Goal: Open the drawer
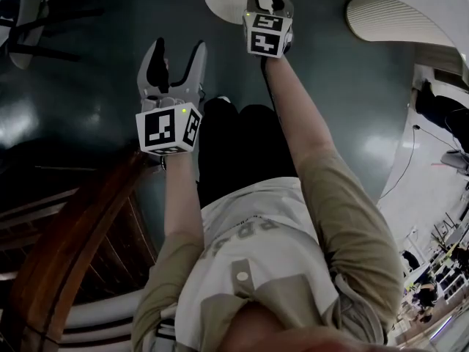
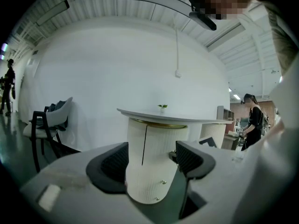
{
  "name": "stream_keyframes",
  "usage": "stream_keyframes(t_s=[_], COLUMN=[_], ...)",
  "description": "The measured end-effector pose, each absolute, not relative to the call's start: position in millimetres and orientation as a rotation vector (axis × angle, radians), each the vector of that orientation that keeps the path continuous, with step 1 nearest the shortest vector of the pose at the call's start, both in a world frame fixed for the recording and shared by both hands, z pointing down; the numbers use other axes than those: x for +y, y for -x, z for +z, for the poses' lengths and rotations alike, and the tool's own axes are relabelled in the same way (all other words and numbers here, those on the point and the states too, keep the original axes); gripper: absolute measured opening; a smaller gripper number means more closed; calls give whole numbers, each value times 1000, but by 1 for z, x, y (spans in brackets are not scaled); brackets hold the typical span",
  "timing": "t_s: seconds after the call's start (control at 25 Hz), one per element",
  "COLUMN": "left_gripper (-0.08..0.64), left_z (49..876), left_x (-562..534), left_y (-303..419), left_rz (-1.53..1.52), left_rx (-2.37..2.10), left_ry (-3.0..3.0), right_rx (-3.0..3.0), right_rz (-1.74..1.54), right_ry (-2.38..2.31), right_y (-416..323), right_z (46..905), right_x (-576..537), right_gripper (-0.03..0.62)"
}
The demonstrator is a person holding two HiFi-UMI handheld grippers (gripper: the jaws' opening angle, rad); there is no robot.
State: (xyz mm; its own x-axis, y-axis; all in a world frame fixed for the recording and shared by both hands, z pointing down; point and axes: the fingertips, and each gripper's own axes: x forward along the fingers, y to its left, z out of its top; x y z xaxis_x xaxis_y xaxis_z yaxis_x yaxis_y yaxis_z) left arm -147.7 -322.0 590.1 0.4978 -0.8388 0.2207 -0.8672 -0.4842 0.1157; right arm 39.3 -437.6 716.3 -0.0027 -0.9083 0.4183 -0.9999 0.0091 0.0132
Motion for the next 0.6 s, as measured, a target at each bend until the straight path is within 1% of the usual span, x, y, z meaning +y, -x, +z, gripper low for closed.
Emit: stream_keyframes(t_s=[0.04,0.6], left_gripper=[321,321], left_z=[591,583], left_x=[-323,-328], left_y=[148,144], left_rz=[199,186], left_rx=[-1461,-1459], left_ry=[-2529,-2520], right_rx=[-1972,-1979], right_rz=[419,465], right_ry=[-1987,-1951], right_y=[-42,-47], right_z=[717,720], right_x=[-438,-437], right_gripper=[120,112])
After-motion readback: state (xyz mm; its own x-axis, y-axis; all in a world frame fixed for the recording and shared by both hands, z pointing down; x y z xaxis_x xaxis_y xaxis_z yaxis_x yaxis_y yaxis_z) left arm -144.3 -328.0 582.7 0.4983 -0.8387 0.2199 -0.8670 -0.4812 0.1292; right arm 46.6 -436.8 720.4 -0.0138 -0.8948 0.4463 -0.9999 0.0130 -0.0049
